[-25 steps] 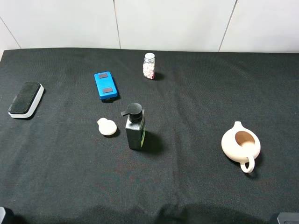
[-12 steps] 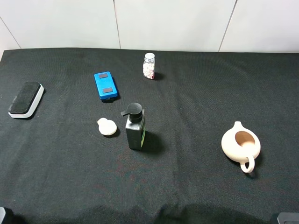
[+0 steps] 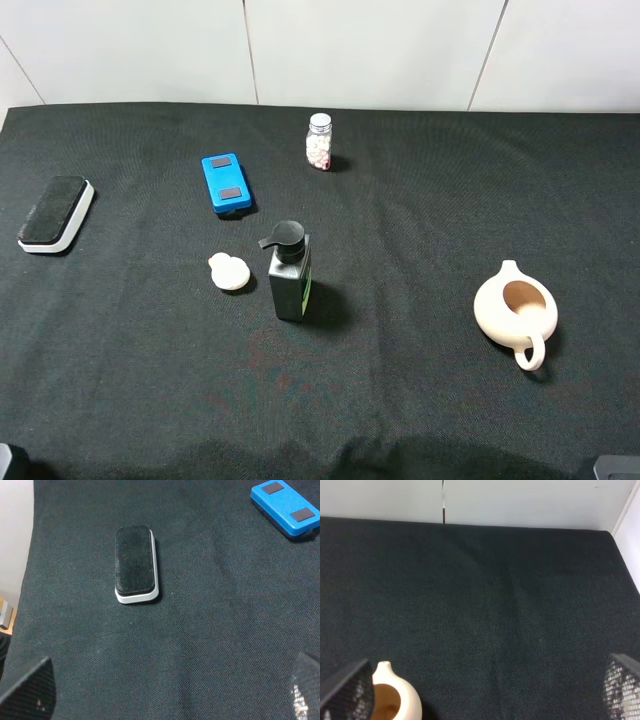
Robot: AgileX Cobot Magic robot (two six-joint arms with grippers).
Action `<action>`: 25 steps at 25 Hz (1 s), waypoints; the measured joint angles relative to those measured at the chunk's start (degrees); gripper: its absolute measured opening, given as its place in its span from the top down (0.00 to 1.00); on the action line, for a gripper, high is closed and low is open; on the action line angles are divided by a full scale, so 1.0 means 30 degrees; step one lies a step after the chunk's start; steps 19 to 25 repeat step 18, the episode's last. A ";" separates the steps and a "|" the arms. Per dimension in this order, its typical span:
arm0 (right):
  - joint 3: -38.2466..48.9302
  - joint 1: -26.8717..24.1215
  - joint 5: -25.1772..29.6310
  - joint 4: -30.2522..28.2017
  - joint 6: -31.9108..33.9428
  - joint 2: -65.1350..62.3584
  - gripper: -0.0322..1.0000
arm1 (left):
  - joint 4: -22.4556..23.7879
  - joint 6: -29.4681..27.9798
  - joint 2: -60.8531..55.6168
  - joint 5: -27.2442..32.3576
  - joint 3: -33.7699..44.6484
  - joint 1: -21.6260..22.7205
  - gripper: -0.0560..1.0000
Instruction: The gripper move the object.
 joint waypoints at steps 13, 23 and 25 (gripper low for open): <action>0.0000 0.0000 0.0000 0.0000 0.0000 0.0000 0.30 | 0.0000 0.0000 0.0000 0.0000 0.0000 0.0000 0.01; 0.0000 0.0000 0.0000 0.0000 0.0000 0.0000 0.30 | 0.0000 0.0000 0.0000 0.0000 0.0000 0.0000 0.01; 0.0000 0.0000 0.0000 0.0000 0.0000 0.0000 0.30 | 0.0000 0.0000 0.0000 0.0000 0.0000 0.0000 0.01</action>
